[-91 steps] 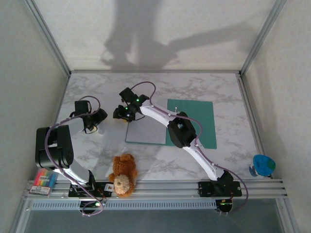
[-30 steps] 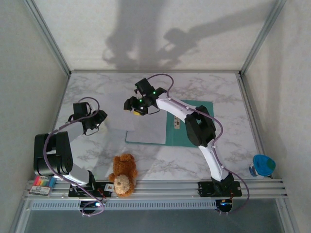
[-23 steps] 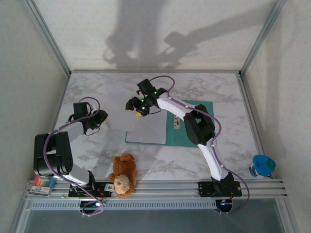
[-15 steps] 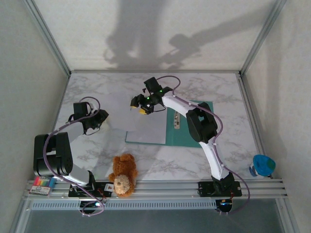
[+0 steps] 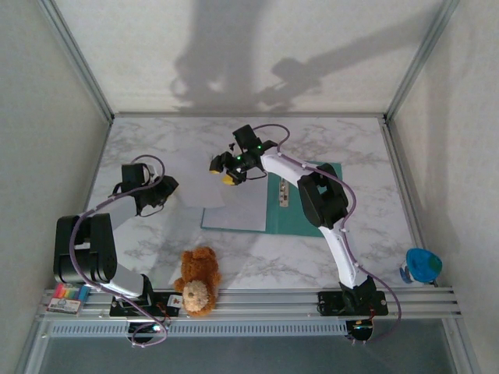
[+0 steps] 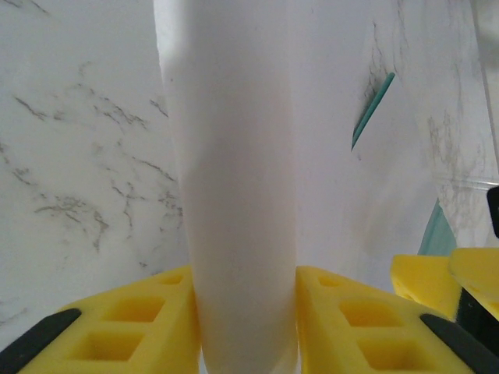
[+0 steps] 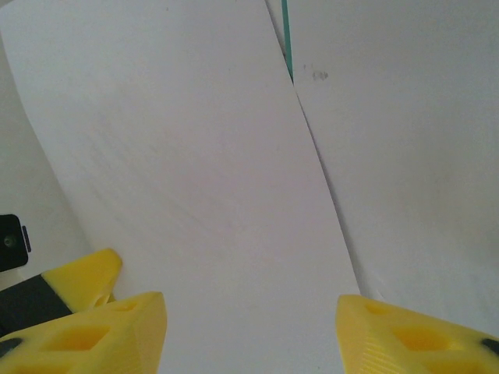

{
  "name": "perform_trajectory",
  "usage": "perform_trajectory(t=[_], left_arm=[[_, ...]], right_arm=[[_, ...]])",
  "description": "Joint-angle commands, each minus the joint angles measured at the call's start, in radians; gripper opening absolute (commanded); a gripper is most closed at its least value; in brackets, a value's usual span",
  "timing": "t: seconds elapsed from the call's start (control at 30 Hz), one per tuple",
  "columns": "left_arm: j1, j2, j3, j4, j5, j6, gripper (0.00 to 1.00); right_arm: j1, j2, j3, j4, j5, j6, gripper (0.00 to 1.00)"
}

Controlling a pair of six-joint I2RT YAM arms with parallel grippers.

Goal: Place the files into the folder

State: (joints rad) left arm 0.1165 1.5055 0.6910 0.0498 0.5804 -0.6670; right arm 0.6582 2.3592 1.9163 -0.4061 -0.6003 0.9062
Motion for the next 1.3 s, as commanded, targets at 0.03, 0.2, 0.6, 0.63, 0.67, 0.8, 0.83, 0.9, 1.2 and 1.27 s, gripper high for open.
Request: perform_trajectory(t=[0.03, 0.2, 0.6, 0.63, 0.67, 0.8, 0.83, 0.9, 1.2, 1.27], left_arm=[[-0.018, 0.026, 0.022, -0.002, -0.007, 0.003, 0.36], [-0.03, 0.049, 0.027, 0.002, -0.016, 0.003, 0.36], [-0.049, 0.086, 0.031, 0.016, -0.03, 0.0, 0.49], [-0.048, 0.086, 0.03, 0.017, -0.032, -0.001, 0.49], [-0.05, 0.087, 0.03, 0.02, -0.032, -0.002, 0.49], [-0.056, 0.088, 0.03, 0.029, -0.035, -0.009, 0.5], [-0.058, 0.088, 0.03, 0.031, -0.036, -0.011, 0.51], [-0.061, 0.091, 0.032, 0.035, -0.037, -0.013, 0.51], [-0.081, 0.11, 0.033, 0.06, -0.04, -0.028, 0.54], [-0.09, 0.113, 0.037, 0.062, -0.044, -0.03, 0.55]], right_arm=[[0.017, 0.046, 0.0, 0.018, -0.03, 0.022, 0.59], [0.029, 0.07, 0.02, 0.013, -0.031, 0.023, 0.59], [0.048, 0.081, 0.018, 0.016, -0.024, 0.028, 0.58], [0.05, 0.08, 0.017, 0.017, -0.025, 0.028, 0.58], [0.052, 0.081, 0.016, 0.017, -0.024, 0.029, 0.58], [0.06, 0.083, 0.015, 0.021, -0.025, 0.033, 0.58], [0.062, 0.082, 0.014, 0.023, -0.027, 0.035, 0.58], [0.067, 0.082, 0.013, 0.026, -0.027, 0.037, 0.58], [0.079, 0.081, 0.007, 0.047, -0.039, 0.058, 0.58], [0.08, 0.081, 0.007, 0.05, -0.042, 0.062, 0.58]])
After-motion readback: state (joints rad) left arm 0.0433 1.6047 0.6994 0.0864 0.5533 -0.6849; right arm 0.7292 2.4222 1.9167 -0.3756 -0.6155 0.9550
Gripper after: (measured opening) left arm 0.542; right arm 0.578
